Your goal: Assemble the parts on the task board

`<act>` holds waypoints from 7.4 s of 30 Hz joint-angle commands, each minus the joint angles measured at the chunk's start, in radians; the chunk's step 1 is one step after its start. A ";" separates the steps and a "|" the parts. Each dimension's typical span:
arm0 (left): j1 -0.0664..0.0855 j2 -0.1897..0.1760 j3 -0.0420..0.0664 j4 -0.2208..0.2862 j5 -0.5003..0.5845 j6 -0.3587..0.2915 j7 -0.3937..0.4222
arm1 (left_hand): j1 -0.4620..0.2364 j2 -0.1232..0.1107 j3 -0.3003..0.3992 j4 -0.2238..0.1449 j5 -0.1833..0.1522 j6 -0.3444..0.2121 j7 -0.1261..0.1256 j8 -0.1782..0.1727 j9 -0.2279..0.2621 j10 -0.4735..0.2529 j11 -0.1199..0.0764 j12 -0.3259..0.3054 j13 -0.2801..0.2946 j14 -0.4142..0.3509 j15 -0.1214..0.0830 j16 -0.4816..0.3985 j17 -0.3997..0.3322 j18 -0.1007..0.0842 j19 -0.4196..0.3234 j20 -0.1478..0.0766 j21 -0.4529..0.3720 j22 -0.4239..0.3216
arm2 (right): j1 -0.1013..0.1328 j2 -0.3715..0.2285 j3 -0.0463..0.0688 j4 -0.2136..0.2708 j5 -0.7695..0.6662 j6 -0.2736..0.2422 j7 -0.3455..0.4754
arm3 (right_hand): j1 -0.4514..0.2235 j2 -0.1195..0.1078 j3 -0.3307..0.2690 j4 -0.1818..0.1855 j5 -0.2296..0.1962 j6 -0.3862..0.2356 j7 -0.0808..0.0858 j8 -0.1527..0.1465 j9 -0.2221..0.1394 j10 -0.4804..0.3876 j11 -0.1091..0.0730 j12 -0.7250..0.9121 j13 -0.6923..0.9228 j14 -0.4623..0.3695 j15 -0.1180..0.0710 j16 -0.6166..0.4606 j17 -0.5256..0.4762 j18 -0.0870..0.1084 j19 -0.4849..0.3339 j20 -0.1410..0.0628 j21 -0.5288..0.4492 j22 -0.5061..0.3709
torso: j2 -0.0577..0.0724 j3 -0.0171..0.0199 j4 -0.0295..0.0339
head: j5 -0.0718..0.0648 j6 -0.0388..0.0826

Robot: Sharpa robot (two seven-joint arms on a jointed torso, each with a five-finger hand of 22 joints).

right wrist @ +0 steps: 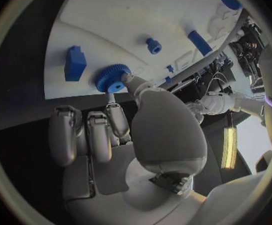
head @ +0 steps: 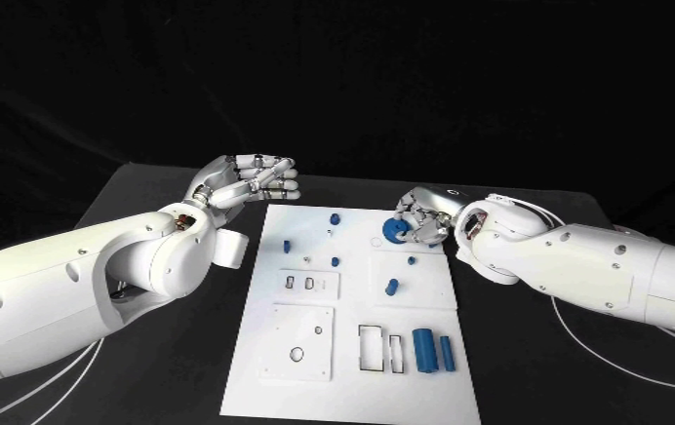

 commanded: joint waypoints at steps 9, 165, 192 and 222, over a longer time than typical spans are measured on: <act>0.001 0.003 0.001 -0.003 0.004 0.020 0.006 | -0.005 0.005 -0.005 0.001 -0.005 -0.008 0.015 -0.003 -0.001 0.002 0.005 -0.005 0.001 -0.007 -0.001 -0.004 0.001 0.013 0.002 0.003 -0.003 -0.001 | 0.000 0.001 0.001 0.072 -0.141 -0.178 -0.034 | -0.009 -0.005 0.021 -0.001 0.012 0.034 -0.026 0.017 0.016 0.013 -0.003 0.008 0.012 0.095 -0.009 0.006 0.214 -0.012 0.011 -0.003 0.011 0.096 | -0.002 0.0000 0.0008 | -0.001 0.009; 0.000 -0.001 0.000 -0.019 0.004 0.025 0.003 | -0.003 0.006 -0.005 -0.001 -0.006 -0.010 0.014 -0.003 -0.001 0.003 0.004 -0.009 0.001 -0.012 0.000 -0.007 0.009 0.014 0.002 0.003 -0.005 -0.005 | -0.076 -0.153 -0.003 0.008 0.319 -0.045 0.257 | -0.016 -0.054 0.018 -0.057 -0.038 -0.070 0.025 -0.123 -0.002 -0.037 0.044 -0.032 -0.006 0.096 0.033 0.010 0.222 -0.007 -0.003 0.034 -0.016 0.099 | -0.008 0.0170 -0.0180 | -0.009 -0.010; 0.000 -0.006 0.000 -0.021 0.004 0.023 0.002 | -0.003 0.006 -0.005 -0.001 -0.006 -0.010 0.014 -0.003 -0.001 0.003 0.004 -0.009 0.001 -0.012 0.000 -0.007 0.009 0.014 0.002 0.003 -0.005 -0.005 | -0.087 -0.137 -0.003 -0.013 0.324 -0.054 0.238 | -0.021 -0.024 0.035 -0.053 -0.042 -0.017 0.011 -0.098 0.007 -0.008 0.031 -0.013 0.018 0.097 0.022 0.010 0.224 -0.013 0.014 0.025 0.001 0.119 | -0.008 0.0177 -0.0182 | -0.014 -0.014; 0.000 -0.009 0.000 -0.026 0.004 0.024 0.000 | -0.002 0.006 -0.005 -0.001 -0.006 -0.010 0.014 -0.003 -0.001 0.004 0.004 -0.011 0.001 -0.012 0.000 -0.007 0.011 0.014 0.002 0.003 -0.005 -0.006 | -0.083 -0.146 0.000 0.048 0.329 -0.189 0.220 | -0.015 0.068 0.116 -0.063 -0.098 0.062 -0.030 -0.023 0.038 0.035 -0.007 0.008 0.054 0.097 -0.012 0.010 0.225 -0.019 0.032 -0.006 0.020 0.143 | -0.012 0.0163 -0.0173 | -0.007 -0.017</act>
